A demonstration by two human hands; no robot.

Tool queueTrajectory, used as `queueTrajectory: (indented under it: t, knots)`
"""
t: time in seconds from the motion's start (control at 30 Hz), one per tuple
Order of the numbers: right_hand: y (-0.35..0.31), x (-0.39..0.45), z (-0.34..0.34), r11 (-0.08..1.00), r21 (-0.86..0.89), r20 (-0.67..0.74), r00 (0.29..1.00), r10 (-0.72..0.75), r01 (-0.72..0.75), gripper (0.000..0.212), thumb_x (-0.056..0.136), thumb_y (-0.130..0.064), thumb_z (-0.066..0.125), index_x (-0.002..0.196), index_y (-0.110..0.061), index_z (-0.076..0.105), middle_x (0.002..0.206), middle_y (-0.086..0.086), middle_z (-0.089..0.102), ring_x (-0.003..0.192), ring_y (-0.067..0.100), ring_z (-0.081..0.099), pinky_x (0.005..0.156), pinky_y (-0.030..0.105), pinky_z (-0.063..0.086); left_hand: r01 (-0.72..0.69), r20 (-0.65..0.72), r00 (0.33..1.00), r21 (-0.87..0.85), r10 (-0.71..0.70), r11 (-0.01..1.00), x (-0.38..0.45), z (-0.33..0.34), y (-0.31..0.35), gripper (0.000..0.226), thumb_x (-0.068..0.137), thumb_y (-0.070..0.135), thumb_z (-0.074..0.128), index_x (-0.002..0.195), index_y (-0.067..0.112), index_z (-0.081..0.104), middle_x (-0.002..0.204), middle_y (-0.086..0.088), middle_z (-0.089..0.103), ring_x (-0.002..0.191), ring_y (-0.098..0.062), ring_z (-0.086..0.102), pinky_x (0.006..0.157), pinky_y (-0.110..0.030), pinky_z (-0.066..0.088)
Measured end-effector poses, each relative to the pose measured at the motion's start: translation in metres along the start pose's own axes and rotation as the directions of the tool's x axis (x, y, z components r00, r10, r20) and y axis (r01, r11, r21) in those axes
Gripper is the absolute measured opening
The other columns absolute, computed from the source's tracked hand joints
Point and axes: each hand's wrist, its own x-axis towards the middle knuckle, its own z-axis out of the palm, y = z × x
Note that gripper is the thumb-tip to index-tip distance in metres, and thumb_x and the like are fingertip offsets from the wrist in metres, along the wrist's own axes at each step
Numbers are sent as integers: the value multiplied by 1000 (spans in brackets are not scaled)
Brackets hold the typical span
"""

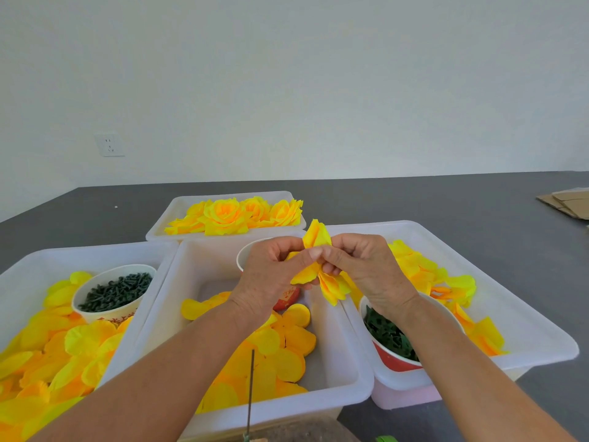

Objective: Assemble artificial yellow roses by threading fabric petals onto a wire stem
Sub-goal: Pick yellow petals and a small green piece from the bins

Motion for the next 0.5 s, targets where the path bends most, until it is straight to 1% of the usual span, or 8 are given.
queueTrajectory:
  t: [0.1, 0.13, 0.2, 0.27, 0.33, 0.37, 0.43, 0.5]
  knots:
    - [-3, -1, -1, 1000, 4, 33, 999, 21, -21, 14, 81, -16, 69, 72, -6, 67, 62, 4, 66, 58, 6, 59, 60, 19, 48, 25, -37, 999, 3, -25, 1000, 2, -1, -2, 18, 85, 18, 65, 90, 1, 70, 76, -6, 72, 67, -9, 65, 57, -17, 51]
    - [-3, -2, -1, 999, 16, 36, 999, 29, -29, 13, 81, -14, 69, 72, -6, 67, 62, 4, 66, 58, 7, 59, 59, 20, 49, 34, -46, 998, 6, -33, 999, 2, -1, -3, 18, 85, 19, 64, 89, 3, 71, 79, -7, 72, 69, -9, 65, 59, -17, 51]
    - [-5, -2, -1, 998, 58, 35, 999, 36, -38, 10, 81, -8, 69, 72, -7, 66, 61, 1, 66, 58, 8, 59, 59, 21, 49, 56, -63, 996, -12, -57, 998, 3, -1, -2, 15, 86, 19, 63, 89, 6, 71, 79, -5, 72, 68, -6, 65, 58, -15, 51]
    - [-5, -2, -1, 997, 69, 2, 999, 39, -39, 10, 81, -5, 68, 72, -6, 65, 59, -3, 64, 58, 7, 57, 59, 21, 48, 71, -94, 993, -22, -73, 997, 5, -1, -2, 14, 87, 18, 62, 91, 8, 70, 80, -4, 72, 68, -5, 64, 58, -15, 51]
    - [-4, -1, 0, 997, 51, -51, 997, 56, -53, 10, 82, -6, 67, 73, -3, 64, 60, 0, 63, 58, 9, 55, 60, 22, 47, 88, -146, 986, 12, -86, 996, 6, 1, -3, 13, 87, 18, 63, 91, 8, 70, 86, -10, 71, 73, -11, 63, 62, -18, 52]
    - [-4, -1, 0, 997, 48, -67, 996, 67, -63, 10, 82, -6, 66, 74, -3, 64, 60, 0, 64, 57, 9, 54, 58, 22, 46, 99, -172, 981, 25, -93, 995, 7, 1, -4, 11, 87, 18, 64, 89, 8, 70, 87, -12, 70, 75, -13, 61, 64, -21, 50]
    - [-4, -1, 1, 996, 53, -72, 994, 79, -75, 9, 83, -7, 66, 74, -5, 64, 58, -1, 65, 54, 6, 56, 53, 18, 45, 120, -217, 970, 26, -112, 992, 8, 2, -4, 7, 85, 16, 66, 80, 11, 68, 83, -12, 67, 75, -17, 57, 64, -24, 48]
    - [-5, -1, 1, 996, 53, -63, 996, 70, -66, 12, 83, -6, 66, 71, -9, 64, 56, 0, 66, 50, 4, 57, 50, 16, 45, 139, -259, 957, 16, -130, 990, 9, 1, -6, 13, 82, 14, 69, 70, 13, 64, 77, -11, 60, 73, -19, 52, 61, -27, 44]
